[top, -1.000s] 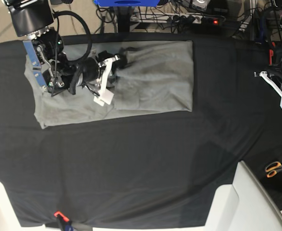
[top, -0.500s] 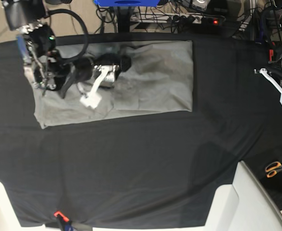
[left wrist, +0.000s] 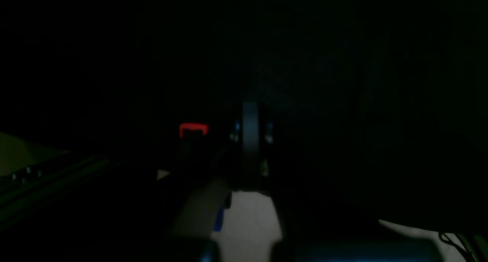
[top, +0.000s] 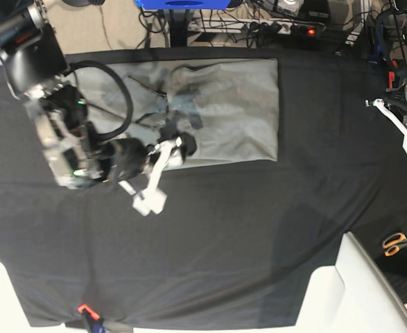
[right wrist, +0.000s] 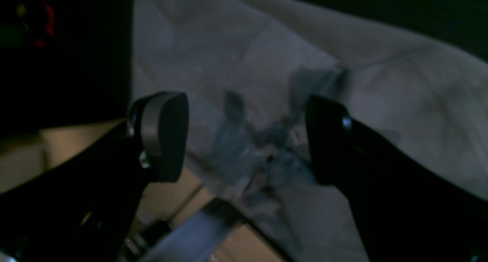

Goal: Fold the T-shirt properly
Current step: 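Drag the right gripper across the grey shirt to smooth the layers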

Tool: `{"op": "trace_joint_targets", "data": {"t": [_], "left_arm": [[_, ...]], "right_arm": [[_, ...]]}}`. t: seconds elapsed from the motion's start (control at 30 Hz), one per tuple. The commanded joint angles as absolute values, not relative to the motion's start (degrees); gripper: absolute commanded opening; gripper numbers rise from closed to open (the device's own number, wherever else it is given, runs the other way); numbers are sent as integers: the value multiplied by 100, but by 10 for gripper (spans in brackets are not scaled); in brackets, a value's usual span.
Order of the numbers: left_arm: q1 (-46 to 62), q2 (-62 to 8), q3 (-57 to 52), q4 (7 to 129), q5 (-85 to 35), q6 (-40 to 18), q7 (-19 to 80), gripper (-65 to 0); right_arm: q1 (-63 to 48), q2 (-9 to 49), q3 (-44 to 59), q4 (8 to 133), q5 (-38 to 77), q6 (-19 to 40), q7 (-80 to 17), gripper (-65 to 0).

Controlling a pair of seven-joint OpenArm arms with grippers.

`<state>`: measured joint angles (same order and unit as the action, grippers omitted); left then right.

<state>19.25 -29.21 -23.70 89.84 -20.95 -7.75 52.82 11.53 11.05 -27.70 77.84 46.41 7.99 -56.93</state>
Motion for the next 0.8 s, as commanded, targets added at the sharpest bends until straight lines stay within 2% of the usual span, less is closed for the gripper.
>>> {"op": "trace_joint_targets", "data": {"t": [0.0,0.3,0.57,0.67,0.77], "left_arm": [[1921,-3046,-2431,9077,-2053,-752,5209,-650],[1938,-3046,-2431,9077,-2053,-752,5209,-650],[1938,-3037,-2431,9068,-2053,-752,5209,-650],[1938,-3037,-2431,9068,-2053,-752,5209,-650],[1938,-3037,-2422,9051,-2053,-752,5209,-650]], "right_arm": [[1297,1147,-2818,7714,4611,787,-5552,-203],[1552,1147,-3459,6932,4567,813,-4620,-203],[1648,1033,-3538,6536,4549,813,-4356,-212],[1657,1024,-3538,6510,4549,813,-4338,-296],[1666,1024,-3538,6501,4549,813,-4207,-416]]}}
